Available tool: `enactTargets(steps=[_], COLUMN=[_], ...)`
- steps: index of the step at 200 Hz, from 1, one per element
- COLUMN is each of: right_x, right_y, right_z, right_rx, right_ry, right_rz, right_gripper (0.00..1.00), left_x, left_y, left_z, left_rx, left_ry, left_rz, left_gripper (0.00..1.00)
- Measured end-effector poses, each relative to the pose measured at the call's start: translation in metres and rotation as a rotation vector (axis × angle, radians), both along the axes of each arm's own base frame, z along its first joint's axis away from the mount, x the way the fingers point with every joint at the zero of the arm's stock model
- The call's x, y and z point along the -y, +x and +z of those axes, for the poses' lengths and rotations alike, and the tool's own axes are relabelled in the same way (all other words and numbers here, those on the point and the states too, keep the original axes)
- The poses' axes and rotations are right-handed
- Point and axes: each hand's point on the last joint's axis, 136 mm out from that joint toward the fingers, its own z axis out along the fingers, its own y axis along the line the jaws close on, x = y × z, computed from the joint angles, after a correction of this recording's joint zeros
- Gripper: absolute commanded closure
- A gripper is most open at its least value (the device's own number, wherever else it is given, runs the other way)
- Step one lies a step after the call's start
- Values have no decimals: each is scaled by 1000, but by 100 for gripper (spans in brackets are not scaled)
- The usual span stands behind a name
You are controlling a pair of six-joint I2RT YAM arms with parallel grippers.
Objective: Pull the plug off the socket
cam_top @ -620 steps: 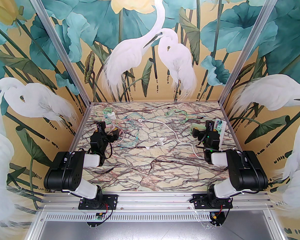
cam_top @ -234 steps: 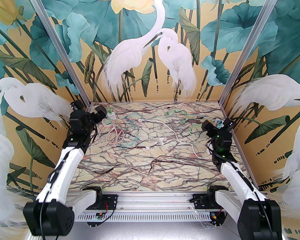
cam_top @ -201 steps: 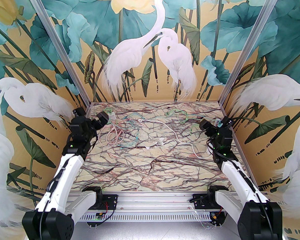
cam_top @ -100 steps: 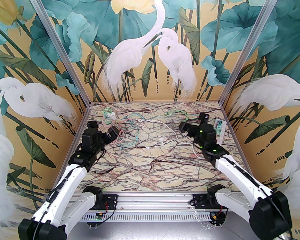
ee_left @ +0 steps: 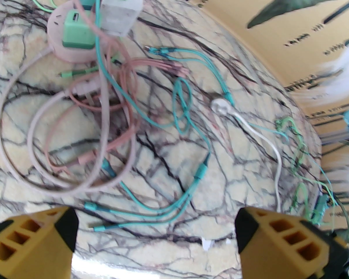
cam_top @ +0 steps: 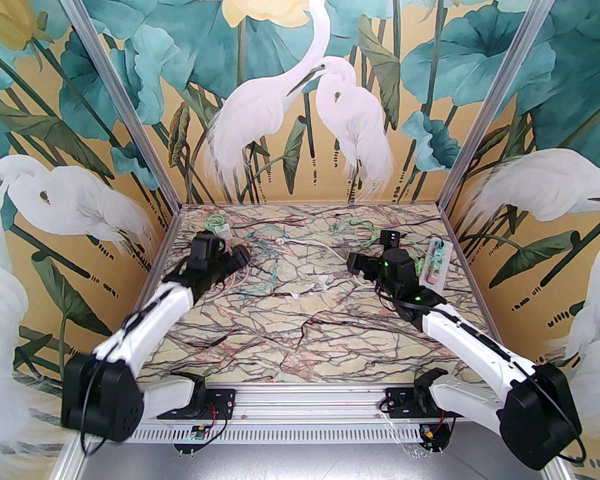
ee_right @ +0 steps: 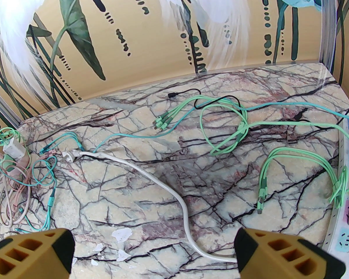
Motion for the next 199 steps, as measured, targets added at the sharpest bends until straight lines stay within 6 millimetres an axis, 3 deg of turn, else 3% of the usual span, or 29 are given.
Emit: enactTargets(steps=[38,65,104,153,199], right_x=[-7,-10,-13,-16,-18], right_y=[-3,-4,-7,-11,-13], right_z=[-1,-2,-4,1,5], right_rx=[-2,-1,0,15,24], right_ry=[0,4,6,19,31], right_rz=[19,32,45,62,76], right_gripper=[1,1,1,1,1], left_x=[-32,-61,-70,-76,-98], left_y=[40,62,93,109,117], left_z=[17,14,-17,-63,-99], left_rx=[-8,-34,-132,-249,-331], left_ry=[53,98,149,199,220], left_rz=[75,128,105,75,78], left_gripper=[14,17,23,28,28])
